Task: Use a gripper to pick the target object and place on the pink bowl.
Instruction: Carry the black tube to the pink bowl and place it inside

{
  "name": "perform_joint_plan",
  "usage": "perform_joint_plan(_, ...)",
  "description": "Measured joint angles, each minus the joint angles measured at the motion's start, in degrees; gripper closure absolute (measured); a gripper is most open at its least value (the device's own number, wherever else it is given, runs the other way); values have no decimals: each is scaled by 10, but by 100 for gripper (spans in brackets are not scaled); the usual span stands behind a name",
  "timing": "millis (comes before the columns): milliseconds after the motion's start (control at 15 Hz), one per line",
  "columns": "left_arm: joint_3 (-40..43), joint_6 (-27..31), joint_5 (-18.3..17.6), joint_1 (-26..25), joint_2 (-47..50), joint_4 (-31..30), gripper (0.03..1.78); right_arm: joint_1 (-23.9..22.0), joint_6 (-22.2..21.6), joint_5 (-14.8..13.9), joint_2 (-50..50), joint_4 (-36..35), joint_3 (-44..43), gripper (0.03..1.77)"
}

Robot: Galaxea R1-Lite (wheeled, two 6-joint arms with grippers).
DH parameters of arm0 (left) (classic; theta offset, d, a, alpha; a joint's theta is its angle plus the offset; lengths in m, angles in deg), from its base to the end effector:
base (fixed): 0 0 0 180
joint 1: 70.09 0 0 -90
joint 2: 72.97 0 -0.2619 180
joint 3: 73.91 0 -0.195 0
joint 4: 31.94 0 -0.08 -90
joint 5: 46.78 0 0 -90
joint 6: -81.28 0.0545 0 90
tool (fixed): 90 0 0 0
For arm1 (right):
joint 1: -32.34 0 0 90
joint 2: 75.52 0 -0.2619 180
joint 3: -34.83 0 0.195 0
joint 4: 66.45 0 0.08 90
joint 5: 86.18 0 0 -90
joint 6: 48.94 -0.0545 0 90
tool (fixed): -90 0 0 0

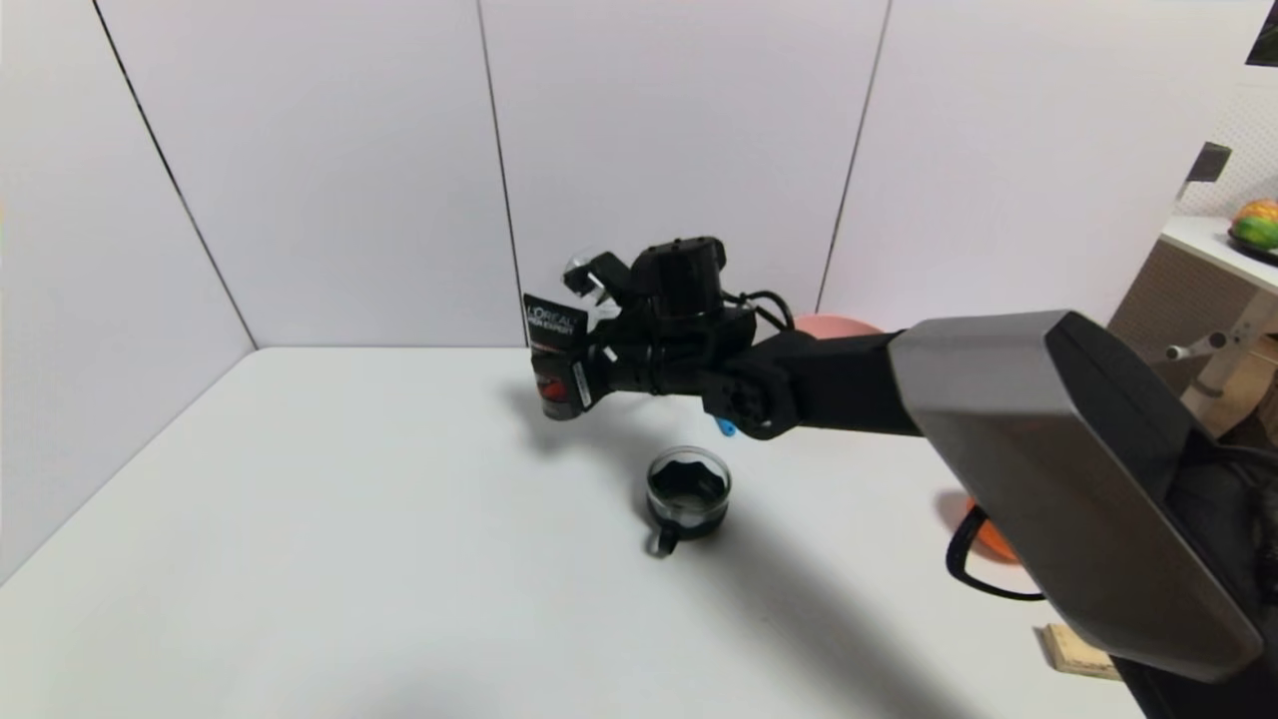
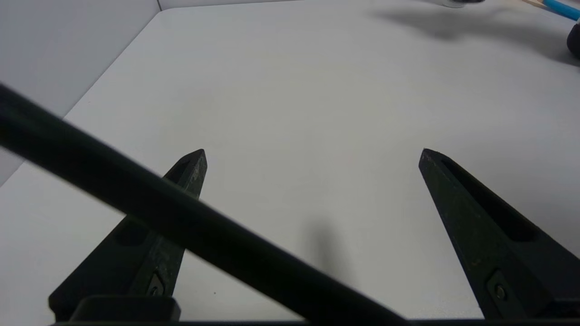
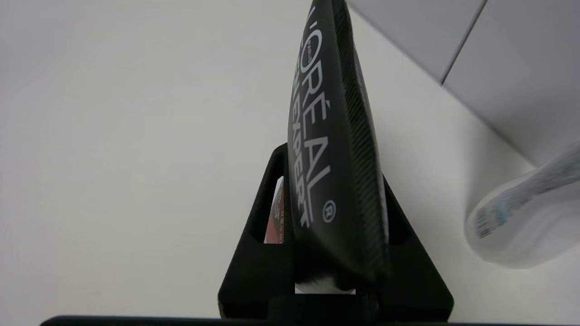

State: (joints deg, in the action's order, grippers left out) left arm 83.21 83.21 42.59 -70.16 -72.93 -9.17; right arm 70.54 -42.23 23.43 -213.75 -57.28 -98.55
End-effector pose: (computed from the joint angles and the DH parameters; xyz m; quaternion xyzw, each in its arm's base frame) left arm 0.0522 -0.0005 0.0761 0.0168 -0.0014 -0.0049 0.9998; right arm 0.3950 0.3341 0.1262 -0.0705 0.0922 0.4860 0.8662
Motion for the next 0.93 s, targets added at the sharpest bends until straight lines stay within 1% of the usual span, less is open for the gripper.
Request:
perform_joint_plan(133, 0, 0, 0, 0, 0, 0, 12, -8, -21, 2, 45, 31, 2, 144)
perform_joint_plan(267, 0, 0, 0, 0, 0, 0, 12, -34, -28, 2, 100, 73, 4, 144)
perform_joint_plan(400, 0, 0, 0, 0, 0, 0, 12, -82, -29, 1, 157, 113, 13, 144)
perform_joint_plan(533, 0, 0, 0, 0, 0, 0, 12, -146, -28, 6, 208, 154, 25, 144)
perform_joint_plan(600, 0, 0, 0, 0, 0, 0, 12, -177, -26, 12, 229, 165, 35, 144)
perform_joint_plan(733, 0, 0, 0, 0, 0, 0, 12, -241, -20, 36, 263, 168, 68, 144)
perform_joint_plan(933, 0, 0, 0, 0, 0, 0, 12, -311, 13, 71, 294, 164, 153, 144)
